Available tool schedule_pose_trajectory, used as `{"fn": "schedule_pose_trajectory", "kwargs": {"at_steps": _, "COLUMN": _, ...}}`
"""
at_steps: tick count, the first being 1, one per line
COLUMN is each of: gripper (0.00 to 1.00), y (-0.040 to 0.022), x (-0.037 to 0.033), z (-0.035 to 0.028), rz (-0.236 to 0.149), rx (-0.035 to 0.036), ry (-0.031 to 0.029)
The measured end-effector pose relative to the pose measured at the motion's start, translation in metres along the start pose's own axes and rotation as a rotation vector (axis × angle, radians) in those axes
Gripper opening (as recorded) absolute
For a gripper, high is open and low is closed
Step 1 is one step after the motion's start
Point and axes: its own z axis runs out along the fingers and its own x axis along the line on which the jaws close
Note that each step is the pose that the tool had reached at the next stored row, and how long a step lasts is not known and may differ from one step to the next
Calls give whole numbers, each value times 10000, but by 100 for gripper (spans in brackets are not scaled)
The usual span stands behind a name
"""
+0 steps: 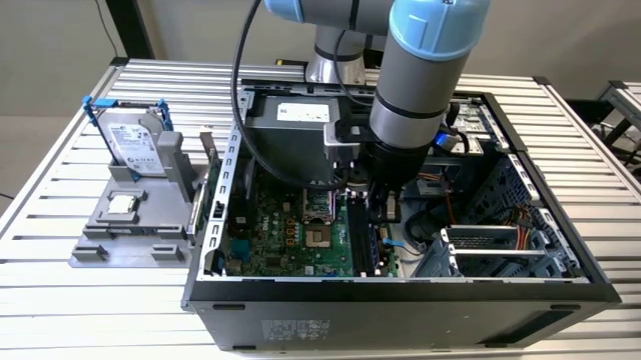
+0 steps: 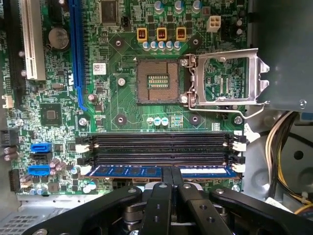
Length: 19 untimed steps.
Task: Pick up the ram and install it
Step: 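Press down the ram until it locks into place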
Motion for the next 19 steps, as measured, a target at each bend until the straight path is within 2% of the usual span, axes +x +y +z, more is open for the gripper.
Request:
{"fn": "schedule_pose_trajectory", "kwargs": {"at_steps": 4, "gripper": 0, "y": 1, "x": -1, "z": 42, "rz": -5, "rx": 0, "ry": -2}}
{"fn": "schedule_pose_trajectory", "kwargs": {"at_steps": 12, "gripper": 0, "y": 1, "x": -2, "z": 48, "rz": -9, "rx": -2, "ry": 1}}
{"fn": "schedule_pose_trajectory", "kwargs": {"at_steps": 13, "gripper": 0, "y": -1, "x": -5, "z": 15, "rz": -8, "rx": 4, "ry": -27}}
{"fn": "schedule_pose_trajectory", "kwargs": {"at_steps": 16, "gripper": 0, "y": -2, "x": 2, "z": -126, "rz": -8, "rx": -1, "ry": -2}}
{"fn": "schedule_pose_trajectory", "kwargs": {"at_steps": 19, "gripper": 0, "y": -4, "x": 5, "z": -264, "rz": -9, "rx": -1, "ry": -4}}
